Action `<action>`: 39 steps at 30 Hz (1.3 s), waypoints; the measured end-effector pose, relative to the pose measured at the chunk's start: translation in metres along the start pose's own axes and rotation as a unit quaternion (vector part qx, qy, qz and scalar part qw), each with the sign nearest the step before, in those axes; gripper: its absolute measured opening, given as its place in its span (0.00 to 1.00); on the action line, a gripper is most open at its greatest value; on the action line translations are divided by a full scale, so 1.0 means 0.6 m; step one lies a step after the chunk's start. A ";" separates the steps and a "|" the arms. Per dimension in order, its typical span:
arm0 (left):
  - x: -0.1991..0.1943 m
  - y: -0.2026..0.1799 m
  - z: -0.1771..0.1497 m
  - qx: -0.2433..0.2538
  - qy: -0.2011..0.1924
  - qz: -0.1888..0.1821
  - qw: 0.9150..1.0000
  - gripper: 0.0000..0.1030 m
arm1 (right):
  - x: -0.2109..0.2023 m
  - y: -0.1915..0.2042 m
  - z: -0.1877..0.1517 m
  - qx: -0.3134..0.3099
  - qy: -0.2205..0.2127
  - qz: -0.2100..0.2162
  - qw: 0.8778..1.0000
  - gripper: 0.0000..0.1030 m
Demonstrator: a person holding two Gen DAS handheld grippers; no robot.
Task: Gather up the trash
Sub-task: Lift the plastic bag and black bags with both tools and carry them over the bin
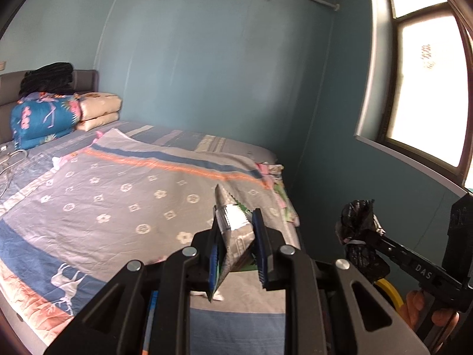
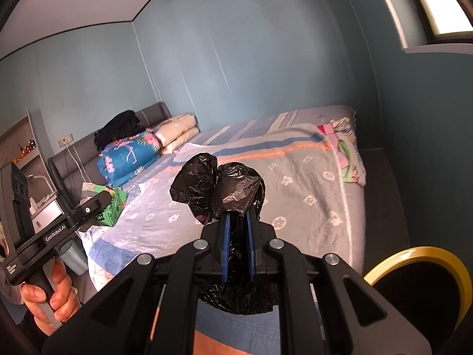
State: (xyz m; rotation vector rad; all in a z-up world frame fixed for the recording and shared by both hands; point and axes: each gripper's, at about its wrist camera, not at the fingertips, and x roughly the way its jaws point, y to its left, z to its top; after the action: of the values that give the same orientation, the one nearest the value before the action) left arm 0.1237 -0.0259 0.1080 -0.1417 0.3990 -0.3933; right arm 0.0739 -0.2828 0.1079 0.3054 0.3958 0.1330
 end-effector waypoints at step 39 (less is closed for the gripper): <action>0.143 -0.297 -0.143 0.068 0.158 -0.141 0.975 0.20 | -0.148 -0.285 -0.046 0.105 -0.026 -0.143 0.984 0.10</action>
State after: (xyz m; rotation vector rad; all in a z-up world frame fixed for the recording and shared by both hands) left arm 0.1002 -0.2282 0.0373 0.0003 0.6664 -0.7268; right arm -0.0067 -0.4534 0.0613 0.4544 0.3980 -0.2001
